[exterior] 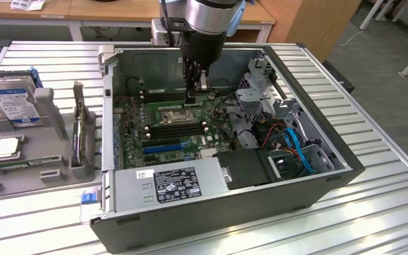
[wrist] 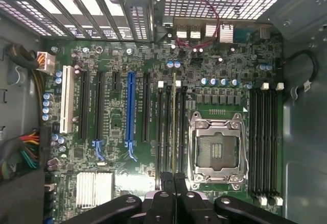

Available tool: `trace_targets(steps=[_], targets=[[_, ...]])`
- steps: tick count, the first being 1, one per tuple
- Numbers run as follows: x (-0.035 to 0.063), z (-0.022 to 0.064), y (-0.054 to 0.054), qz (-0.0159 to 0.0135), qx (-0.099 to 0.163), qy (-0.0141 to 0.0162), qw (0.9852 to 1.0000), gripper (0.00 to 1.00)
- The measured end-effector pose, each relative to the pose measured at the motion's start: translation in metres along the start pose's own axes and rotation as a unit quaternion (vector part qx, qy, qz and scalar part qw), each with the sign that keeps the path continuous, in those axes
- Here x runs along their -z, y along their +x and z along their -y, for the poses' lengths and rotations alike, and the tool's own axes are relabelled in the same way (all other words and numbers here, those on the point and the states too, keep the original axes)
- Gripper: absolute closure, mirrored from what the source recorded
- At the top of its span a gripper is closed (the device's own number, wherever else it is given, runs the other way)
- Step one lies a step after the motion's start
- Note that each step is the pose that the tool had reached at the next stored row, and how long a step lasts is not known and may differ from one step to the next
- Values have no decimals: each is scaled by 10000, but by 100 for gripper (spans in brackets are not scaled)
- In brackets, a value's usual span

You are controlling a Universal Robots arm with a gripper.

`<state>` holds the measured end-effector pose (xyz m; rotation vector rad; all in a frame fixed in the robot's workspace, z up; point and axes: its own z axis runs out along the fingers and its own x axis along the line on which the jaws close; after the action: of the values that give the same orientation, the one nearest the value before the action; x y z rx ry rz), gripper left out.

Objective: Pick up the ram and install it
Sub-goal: 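Insert the ram into the slot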

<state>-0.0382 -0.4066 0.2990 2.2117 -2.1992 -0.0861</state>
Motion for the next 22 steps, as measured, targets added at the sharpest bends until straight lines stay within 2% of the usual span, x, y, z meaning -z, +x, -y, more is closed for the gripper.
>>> trace_targets(steps=[22], targets=[[-224, 12, 6, 0, 0, 0, 10000, 89]])
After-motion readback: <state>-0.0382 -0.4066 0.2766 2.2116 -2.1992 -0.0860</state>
